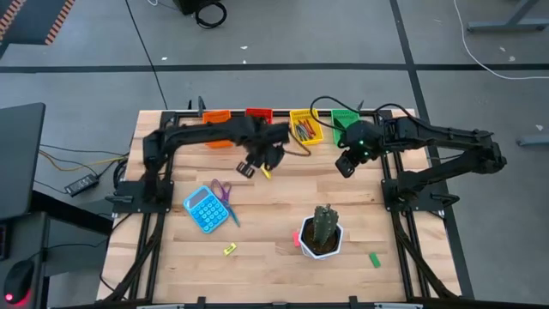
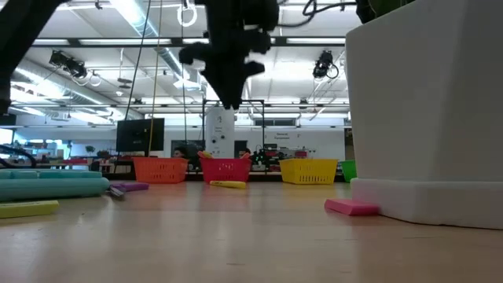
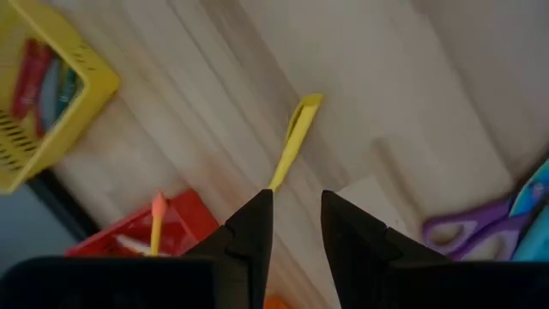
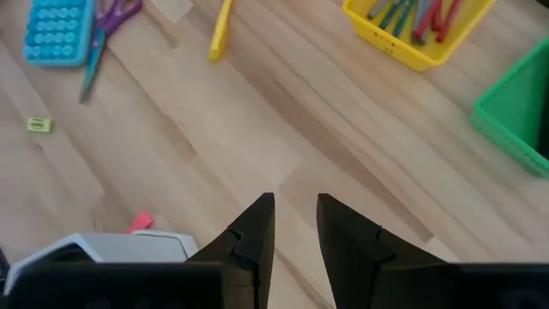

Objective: Sort crayons/erasers/pens/pencils in bins
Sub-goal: Put the yellow pen into the green bin

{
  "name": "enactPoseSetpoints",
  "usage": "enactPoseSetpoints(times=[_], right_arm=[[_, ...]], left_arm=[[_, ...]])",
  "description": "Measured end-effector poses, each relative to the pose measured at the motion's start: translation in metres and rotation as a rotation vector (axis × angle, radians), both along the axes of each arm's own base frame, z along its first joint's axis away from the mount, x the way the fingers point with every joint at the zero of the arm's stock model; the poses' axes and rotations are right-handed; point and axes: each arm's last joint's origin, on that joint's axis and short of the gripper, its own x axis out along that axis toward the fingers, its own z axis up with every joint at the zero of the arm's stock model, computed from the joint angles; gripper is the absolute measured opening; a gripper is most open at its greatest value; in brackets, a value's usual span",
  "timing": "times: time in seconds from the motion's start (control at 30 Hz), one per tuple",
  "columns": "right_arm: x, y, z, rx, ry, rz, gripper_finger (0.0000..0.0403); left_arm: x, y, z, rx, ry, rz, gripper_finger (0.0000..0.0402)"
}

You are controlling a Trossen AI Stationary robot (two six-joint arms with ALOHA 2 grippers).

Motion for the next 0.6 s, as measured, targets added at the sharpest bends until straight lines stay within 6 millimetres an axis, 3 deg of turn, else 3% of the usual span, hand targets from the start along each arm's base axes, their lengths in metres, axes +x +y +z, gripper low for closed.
enactPoseSetpoints(times=[0.23, 0.33, 0.47, 0.6], right_arm=[[-0.004, 0.000, -0.002, -0.007, 0.034, -0.084, 0.0096], [-0.004, 0.000, -0.002, -0.018, 0.034, -0.121, 0.0096], [-0.004, -0.001, -0.002, -0.028, 0.029, -0.160, 0.0096], [-0.004, -0.002, -0.002, -0.041, 0.027, -0.182, 0.0096]], left_arm=[[-0.002, 0.049, -0.024, -0.113, 0.042, -0.108, 0.0134], [-0.002, 0.066, -0.035, -0.173, 0.033, -0.078, 0.0156], [0.001, 0.078, -0.049, -0.179, 0.041, -0.059, 0.0179], [0.006, 0.075, -0.057, -0.182, 0.050, -0.073, 0.0187]])
